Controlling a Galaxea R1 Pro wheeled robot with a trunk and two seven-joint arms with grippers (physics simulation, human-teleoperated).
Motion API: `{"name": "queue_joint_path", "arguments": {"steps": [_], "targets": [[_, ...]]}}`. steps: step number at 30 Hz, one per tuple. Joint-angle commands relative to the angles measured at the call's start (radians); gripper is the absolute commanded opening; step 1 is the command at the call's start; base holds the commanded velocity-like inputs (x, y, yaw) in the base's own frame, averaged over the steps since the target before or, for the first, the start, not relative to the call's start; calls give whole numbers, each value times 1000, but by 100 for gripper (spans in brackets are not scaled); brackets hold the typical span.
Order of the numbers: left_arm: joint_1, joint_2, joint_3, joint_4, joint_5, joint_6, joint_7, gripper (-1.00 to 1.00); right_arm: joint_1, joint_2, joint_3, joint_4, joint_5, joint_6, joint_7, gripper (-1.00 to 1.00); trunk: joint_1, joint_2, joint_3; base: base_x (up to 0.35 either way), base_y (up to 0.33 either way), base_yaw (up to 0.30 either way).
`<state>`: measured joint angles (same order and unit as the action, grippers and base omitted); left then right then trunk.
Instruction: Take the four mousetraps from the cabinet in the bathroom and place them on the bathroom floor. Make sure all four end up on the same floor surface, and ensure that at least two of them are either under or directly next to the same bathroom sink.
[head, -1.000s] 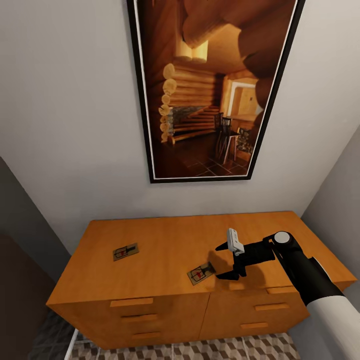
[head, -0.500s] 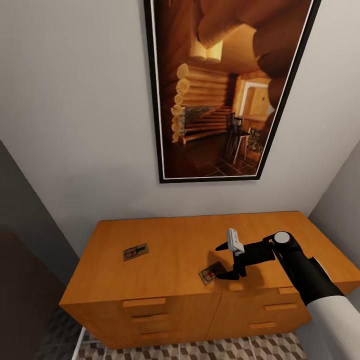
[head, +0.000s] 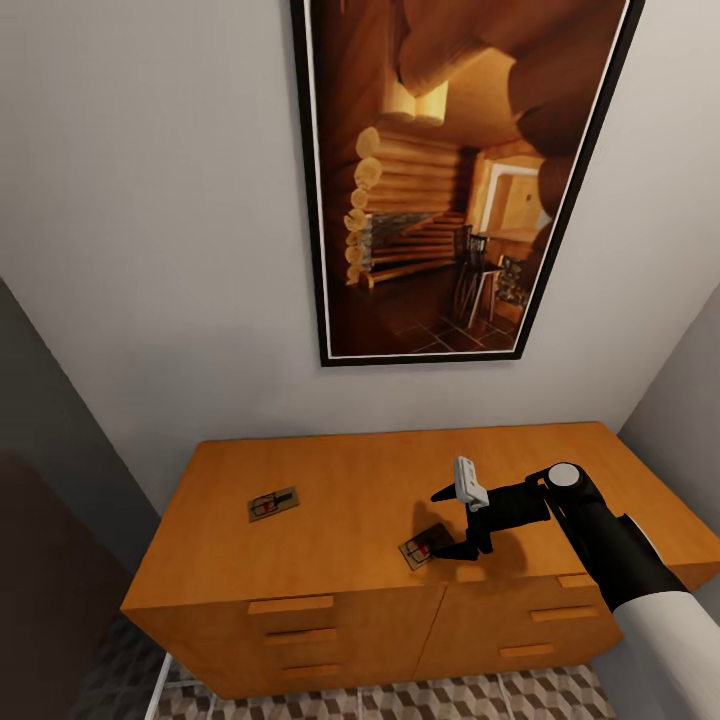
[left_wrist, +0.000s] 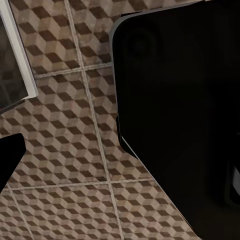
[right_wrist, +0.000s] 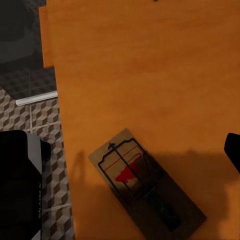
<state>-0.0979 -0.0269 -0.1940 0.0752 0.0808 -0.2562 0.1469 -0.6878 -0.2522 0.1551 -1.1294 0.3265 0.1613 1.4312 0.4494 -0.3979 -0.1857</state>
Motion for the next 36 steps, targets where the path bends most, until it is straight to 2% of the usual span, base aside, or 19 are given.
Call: {"name": "queue_joint_path", "arguments": {"steps": [1,36], "targets": [[-2,-1,-8,5,8,-8,2,100,-1,0,1,-1,2,11,3,100,1,-2,-2,0,1,0],[-2,-1,-8,3,8,-8,2,100,-1,-1,1,6,2,11,5,100,1,-2,-2,0,0,0]]}}
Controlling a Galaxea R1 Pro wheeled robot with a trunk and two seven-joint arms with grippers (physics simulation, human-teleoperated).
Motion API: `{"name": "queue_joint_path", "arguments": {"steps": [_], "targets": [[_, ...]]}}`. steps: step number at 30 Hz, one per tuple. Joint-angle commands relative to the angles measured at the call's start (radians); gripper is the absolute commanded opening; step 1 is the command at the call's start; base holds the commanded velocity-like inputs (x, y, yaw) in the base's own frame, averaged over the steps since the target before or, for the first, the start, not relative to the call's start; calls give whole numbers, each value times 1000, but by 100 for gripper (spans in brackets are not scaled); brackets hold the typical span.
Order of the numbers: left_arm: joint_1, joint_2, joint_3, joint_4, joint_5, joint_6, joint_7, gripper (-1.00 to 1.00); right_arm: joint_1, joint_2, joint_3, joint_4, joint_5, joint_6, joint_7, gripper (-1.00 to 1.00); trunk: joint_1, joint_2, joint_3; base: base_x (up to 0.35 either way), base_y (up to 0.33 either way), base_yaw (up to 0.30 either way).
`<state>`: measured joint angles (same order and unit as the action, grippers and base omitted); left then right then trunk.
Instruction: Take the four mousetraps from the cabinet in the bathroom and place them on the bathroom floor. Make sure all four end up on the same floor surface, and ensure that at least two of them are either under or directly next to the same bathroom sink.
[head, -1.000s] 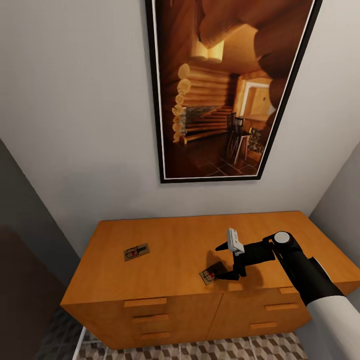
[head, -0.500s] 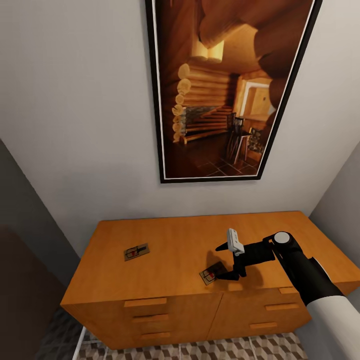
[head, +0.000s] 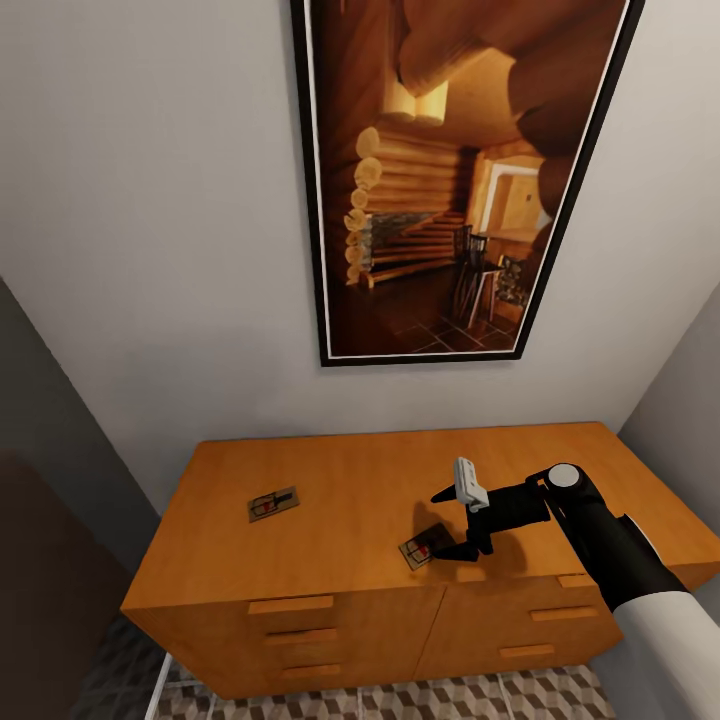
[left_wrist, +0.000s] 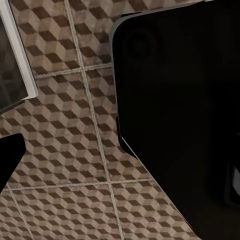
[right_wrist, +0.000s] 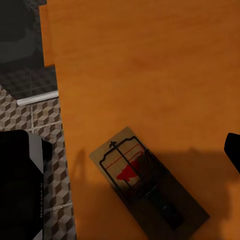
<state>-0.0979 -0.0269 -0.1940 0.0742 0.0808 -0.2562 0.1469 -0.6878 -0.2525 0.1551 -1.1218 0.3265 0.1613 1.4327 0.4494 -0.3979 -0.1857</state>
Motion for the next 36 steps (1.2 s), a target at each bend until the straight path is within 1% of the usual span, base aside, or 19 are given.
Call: {"name": "queue_joint_path", "arguments": {"steps": [1,17,36], "targets": [[-2,-1,-8,4,8,-8,2,100,-1,-1,1,-1,2,11,3,100,1,-2,-2,0,0,0],[-2,-1,-8,4,8,-8,2,100,-1,-1,1,2,2,11,2,100,1,-2,-2,-47,0,0],[-2,-1,-8,4,8,-8,2,100,-1,1,1,7,2,11,2,100,1,-2,-2,-4,0,0]]}}
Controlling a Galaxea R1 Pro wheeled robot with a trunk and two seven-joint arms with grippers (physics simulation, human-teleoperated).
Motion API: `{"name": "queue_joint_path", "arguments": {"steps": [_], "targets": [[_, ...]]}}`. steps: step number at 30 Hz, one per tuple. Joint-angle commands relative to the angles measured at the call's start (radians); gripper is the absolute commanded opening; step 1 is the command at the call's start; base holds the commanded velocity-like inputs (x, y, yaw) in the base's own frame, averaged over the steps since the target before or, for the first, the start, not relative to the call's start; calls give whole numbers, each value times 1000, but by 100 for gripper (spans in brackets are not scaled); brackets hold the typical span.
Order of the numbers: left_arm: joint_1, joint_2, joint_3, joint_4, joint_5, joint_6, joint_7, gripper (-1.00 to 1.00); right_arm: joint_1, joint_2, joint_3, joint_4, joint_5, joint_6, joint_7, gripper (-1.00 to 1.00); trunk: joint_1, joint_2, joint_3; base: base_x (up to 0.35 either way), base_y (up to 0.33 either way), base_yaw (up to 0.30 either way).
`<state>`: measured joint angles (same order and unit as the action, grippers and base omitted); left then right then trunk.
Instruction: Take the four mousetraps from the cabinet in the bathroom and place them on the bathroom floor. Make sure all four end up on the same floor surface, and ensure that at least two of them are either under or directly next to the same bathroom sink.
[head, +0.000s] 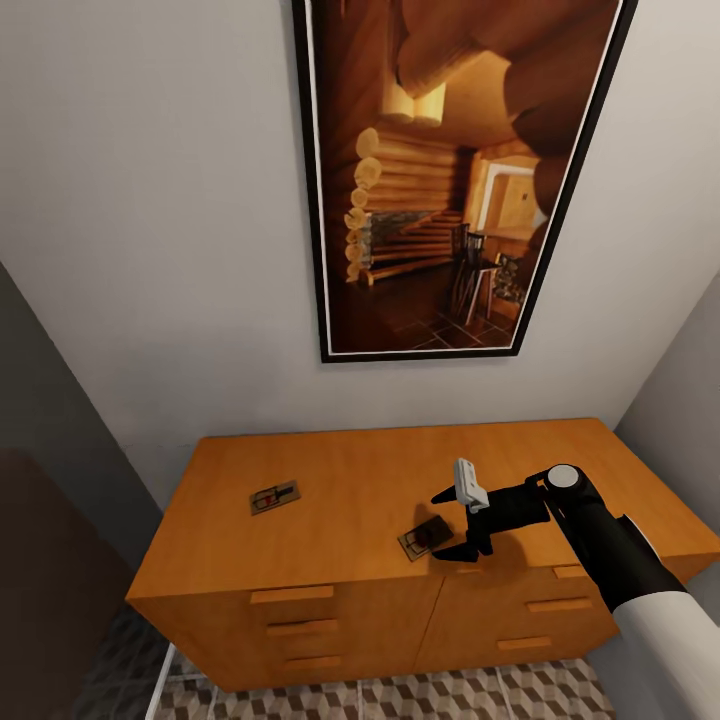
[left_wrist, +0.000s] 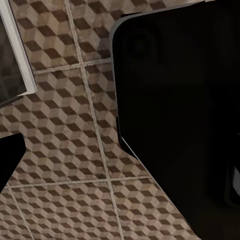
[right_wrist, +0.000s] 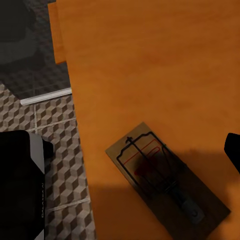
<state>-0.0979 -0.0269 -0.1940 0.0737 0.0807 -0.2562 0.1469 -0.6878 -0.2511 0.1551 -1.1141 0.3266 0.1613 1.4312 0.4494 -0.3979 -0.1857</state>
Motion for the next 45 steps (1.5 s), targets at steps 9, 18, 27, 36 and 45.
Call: {"name": "queue_joint_path", "arguments": {"steps": [9,18,27,36,45], "targets": [[-2,-1,-8,5,8,-8,2,100,-1,0,1,-1,2,11,3,100,1,-2,-7,0,0,0],[-2,-1,-8,5,8,-8,2,100,-1,0,1,-1,2,11,3,100,1,-2,-20,0,0,0],[-2,-1,-8,5,8,-8,2,100,-1,0,1,-1,2,11,3,100,1,-2,-34,0,0,0],[-2,-1,-8,5,8,-8,2,100,-1,0,1,-1,2,11,3,100,1,-2,-39,0,0,0],[-2,-1,-8,5,8,-8,2,100,-1,0,1,-1,2,11,3,100,1,-2,-40,0,0,0]]}}
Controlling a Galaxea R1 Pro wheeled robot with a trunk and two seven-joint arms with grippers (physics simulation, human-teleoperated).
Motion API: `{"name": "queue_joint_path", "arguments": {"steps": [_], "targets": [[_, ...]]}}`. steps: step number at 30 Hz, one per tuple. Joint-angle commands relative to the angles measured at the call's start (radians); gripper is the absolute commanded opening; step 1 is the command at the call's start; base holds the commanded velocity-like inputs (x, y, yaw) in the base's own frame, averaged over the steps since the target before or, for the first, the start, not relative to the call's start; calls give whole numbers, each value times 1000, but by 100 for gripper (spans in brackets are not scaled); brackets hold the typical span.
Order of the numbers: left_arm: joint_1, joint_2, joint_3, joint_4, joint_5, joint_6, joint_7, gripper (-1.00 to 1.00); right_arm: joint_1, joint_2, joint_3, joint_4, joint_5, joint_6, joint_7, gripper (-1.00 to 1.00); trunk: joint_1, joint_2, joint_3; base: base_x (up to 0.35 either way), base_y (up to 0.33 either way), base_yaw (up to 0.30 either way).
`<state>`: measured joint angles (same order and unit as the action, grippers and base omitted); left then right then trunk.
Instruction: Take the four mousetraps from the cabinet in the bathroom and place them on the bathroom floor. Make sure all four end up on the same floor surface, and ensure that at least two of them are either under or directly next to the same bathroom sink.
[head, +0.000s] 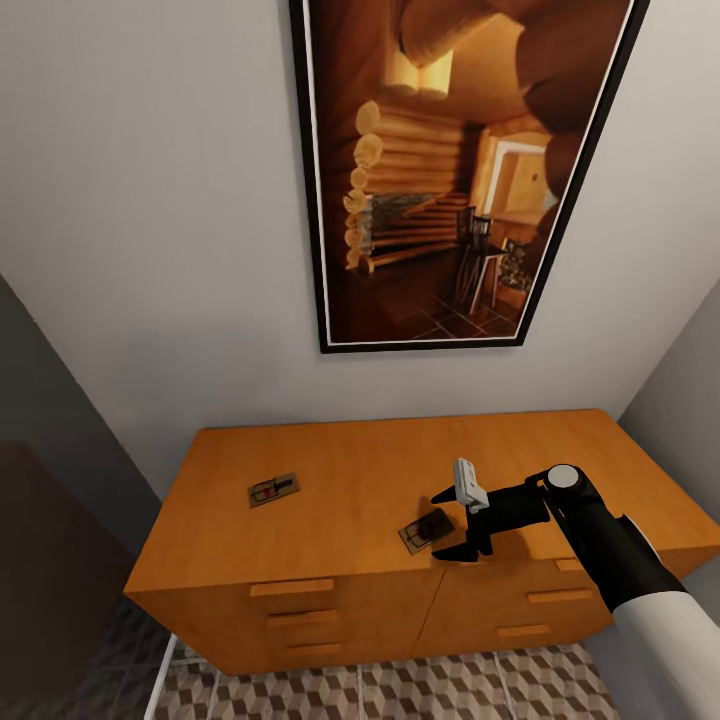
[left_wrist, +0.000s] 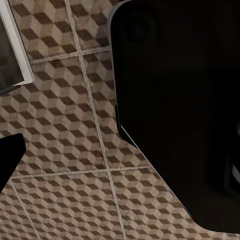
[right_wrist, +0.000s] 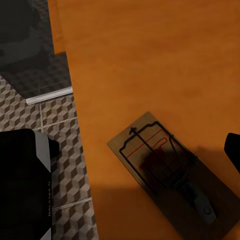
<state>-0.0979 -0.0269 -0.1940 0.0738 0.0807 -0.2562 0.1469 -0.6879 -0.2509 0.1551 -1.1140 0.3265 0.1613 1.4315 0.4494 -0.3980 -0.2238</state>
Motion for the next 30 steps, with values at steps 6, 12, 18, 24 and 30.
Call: {"name": "queue_joint_path", "arguments": {"steps": [6,12,18,24,30], "targets": [[-2,-1,-8,4,8,-8,2,100,-1,-1,1,-2,2,11,3,100,1,-2,-2,0,0,0],[-2,-1,-8,4,8,-8,2,100,-1,-1,1,-1,2,11,3,100,1,-2,-2,35,0,0],[-2,-1,-8,4,8,-8,2,100,-1,-1,1,-1,2,11,3,100,1,-2,-2,41,0,0],[-2,-1,-8,4,8,-8,2,100,-1,-1,1,-1,2,11,3,100,1,-2,-2,9,0,0],[-2,-1,-8,5,8,-8,2,100,-1,-1,1,-1,2,11,3,100,1,-2,-2,2,0,0]]}}
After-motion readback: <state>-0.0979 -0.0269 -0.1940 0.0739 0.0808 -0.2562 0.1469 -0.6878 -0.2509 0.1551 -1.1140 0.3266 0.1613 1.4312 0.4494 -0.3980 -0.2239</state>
